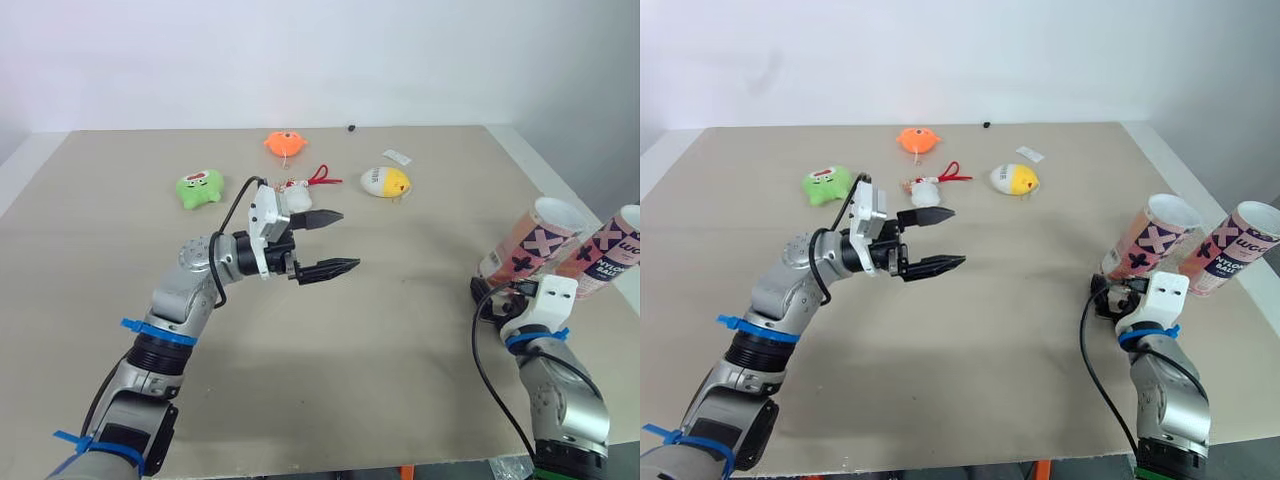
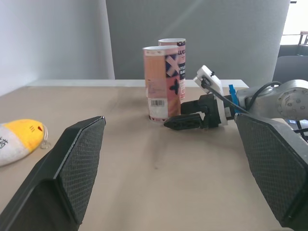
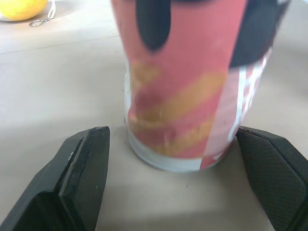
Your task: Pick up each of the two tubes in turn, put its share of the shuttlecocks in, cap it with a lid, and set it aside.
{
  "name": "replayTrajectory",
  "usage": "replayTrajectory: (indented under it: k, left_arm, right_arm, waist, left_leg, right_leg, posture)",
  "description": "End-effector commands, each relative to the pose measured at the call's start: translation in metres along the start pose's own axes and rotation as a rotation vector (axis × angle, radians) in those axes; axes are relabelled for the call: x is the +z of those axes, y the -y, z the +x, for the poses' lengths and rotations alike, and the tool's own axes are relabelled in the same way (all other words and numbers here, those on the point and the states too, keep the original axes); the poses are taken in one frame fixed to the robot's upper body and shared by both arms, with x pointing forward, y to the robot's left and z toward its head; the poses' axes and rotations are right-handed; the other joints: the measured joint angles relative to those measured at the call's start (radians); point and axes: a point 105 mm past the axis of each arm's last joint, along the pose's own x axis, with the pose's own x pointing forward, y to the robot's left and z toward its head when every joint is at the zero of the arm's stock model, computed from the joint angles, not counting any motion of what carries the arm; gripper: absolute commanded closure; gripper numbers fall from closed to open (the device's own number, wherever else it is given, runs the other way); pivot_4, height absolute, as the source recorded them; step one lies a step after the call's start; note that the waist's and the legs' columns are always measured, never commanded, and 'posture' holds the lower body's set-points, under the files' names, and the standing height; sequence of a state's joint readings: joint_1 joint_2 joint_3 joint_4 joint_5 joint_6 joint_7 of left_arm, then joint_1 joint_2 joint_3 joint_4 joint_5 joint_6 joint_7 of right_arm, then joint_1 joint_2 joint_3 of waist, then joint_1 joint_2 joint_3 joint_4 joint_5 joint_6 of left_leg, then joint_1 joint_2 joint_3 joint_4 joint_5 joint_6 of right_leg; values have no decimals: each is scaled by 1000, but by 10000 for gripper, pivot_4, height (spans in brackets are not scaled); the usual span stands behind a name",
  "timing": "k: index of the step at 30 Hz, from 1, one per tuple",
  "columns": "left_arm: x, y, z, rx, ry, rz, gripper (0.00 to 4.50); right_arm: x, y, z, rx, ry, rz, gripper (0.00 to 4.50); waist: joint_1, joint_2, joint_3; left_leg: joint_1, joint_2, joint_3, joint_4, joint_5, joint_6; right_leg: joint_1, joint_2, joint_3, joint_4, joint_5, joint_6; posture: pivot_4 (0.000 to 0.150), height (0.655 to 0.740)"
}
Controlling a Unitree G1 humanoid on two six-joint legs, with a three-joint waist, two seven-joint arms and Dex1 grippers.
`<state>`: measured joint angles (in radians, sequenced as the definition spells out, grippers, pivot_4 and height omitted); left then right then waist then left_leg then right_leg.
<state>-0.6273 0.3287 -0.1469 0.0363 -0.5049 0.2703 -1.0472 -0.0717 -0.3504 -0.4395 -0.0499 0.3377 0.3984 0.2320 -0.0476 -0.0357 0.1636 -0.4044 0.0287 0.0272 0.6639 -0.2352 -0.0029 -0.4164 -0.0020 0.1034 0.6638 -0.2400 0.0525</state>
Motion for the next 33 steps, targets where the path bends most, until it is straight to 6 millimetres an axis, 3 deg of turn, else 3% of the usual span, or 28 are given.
replayTrajectory:
  k: [1,9,13,15,20,25,33]
  left_arm:
    - [13,0,-2,3,28,40,0]
    - [8,2,-14,-13,-37,29,0]
    - [-1,7,-40,23,-121,-66,0]
    - [-10,14,-56,30,-174,-95,0]
    - [-38,20,-98,211,-289,-203,0]
    - [-46,24,-126,446,-276,-189,0]
    - [-57,32,-149,611,-288,-206,0]
  right_arm:
    - [-12,3,-6,16,-58,12,812]
    - [-10,16,-25,93,-126,-66,812]
    - [-10,6,-46,276,-210,-69,812]
    - [-4,-11,-55,409,-230,-67,812]
    - [20,-81,-69,784,-219,-86,812]
    - [18,-140,-75,1072,-230,-159,812]
    - [14,-184,-62,1238,-213,-158,812]
  waist:
    - [0,0,0]
    - [2,0,0]
    - [2,0,0]
    - [1,0,0]
    - [-10,1,1]
    - [-2,-1,2]
    - [6,-3,2]
  left_leg:
    - [0,0,0,0,0,0]
    - [-1,0,0,0,0,0]
    - [-1,0,-1,-1,0,0]
    - [0,0,-1,-2,0,0]
    - [3,4,-1,-4,0,0]
    - [3,4,-2,-4,1,2]
    - [-3,0,-1,-4,1,1]
  right_leg:
    - [0,0,0,0,0,0]
    - [0,0,0,0,-1,0]
    - [0,-1,-1,0,-1,0]
    - [0,-1,-1,0,-2,-1]
    - [-1,1,1,0,-1,-3]
    - [-2,-1,1,0,-1,-4]
    - [-4,-6,0,-1,-1,1]
  posture:
    - [1500,7400]
    - [1500,7400]
    - [1500,7400]
    - [1500,7400]
    - [1500,7400]
    - [1500,7400]
    - [1500,7400]
